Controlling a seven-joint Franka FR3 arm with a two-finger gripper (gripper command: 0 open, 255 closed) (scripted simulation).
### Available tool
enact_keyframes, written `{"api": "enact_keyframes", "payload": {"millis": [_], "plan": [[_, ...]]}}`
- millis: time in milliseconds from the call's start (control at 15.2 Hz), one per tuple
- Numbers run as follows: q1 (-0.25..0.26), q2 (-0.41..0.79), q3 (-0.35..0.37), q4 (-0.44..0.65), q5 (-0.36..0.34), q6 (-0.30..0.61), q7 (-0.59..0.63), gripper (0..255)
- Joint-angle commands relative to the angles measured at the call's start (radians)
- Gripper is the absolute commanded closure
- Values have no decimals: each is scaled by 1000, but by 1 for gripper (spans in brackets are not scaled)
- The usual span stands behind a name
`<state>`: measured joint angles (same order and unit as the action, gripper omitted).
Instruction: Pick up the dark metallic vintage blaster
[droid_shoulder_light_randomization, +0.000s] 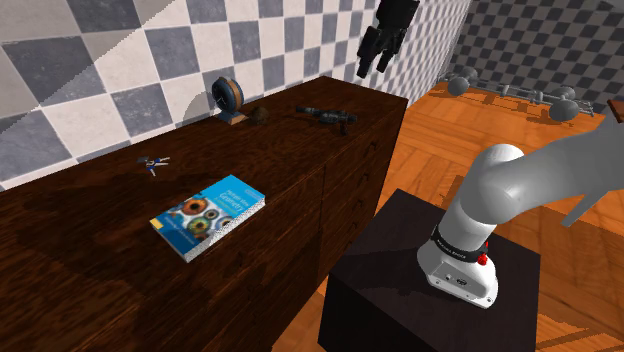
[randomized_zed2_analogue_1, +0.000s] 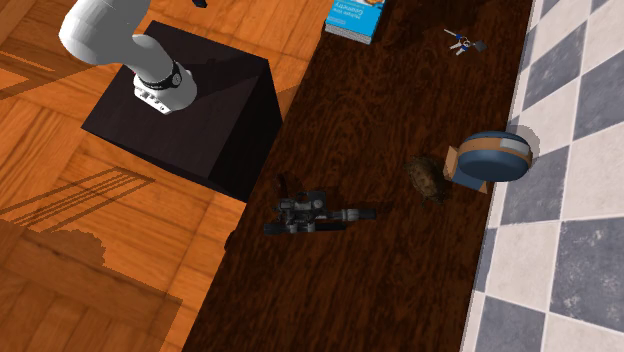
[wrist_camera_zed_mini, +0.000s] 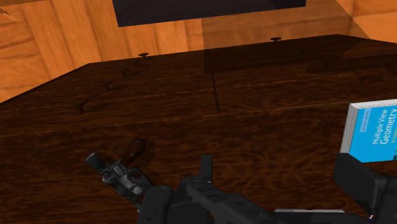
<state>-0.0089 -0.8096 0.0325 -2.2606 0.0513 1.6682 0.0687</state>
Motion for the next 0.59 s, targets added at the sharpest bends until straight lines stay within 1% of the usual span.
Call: {"api": "enact_keyframes", "payload": {"millis": [0,264,528], "plan": [[0,0,0,0,0,0,0,0],[-8,75,-43,-34,-42,104,-82,0],[-16,169,-87,-45,-80,208,-160,0]]}}
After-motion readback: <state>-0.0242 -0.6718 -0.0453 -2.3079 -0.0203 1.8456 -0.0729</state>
